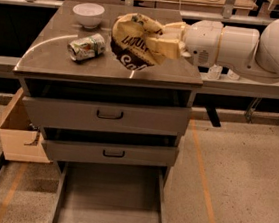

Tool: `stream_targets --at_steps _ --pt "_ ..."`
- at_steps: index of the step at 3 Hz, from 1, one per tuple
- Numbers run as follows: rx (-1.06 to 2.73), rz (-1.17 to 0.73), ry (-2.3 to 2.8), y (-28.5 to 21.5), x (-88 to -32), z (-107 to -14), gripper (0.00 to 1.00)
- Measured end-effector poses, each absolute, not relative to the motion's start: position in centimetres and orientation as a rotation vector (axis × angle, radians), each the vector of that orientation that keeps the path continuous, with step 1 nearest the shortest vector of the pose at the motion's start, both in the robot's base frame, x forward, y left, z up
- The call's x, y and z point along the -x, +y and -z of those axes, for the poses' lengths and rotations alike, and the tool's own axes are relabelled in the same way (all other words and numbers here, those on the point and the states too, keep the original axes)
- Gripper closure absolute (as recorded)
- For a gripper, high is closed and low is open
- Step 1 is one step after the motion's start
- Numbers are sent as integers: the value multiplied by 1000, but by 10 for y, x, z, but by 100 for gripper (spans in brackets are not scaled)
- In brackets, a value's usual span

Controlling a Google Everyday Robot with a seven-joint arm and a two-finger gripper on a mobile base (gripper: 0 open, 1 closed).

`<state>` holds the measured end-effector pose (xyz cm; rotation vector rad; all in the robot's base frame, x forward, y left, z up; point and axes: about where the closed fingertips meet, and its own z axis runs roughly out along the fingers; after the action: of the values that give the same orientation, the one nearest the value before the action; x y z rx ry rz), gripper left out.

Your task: Place brown chip bag into bottom drawer

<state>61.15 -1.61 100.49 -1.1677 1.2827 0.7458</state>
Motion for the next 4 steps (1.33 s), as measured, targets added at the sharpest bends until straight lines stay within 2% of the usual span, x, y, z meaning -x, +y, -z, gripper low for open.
stream_targets --at_steps 1,2,3,4 --pt "1203 -820 1256 6 -575 -991 100" --pt "1271 -773 1279 19 -556 -957 100" --pt "1364 -700 1342 22 -550 -901 100" --pt "1445 -676 1472 -1 -542 -837 100"
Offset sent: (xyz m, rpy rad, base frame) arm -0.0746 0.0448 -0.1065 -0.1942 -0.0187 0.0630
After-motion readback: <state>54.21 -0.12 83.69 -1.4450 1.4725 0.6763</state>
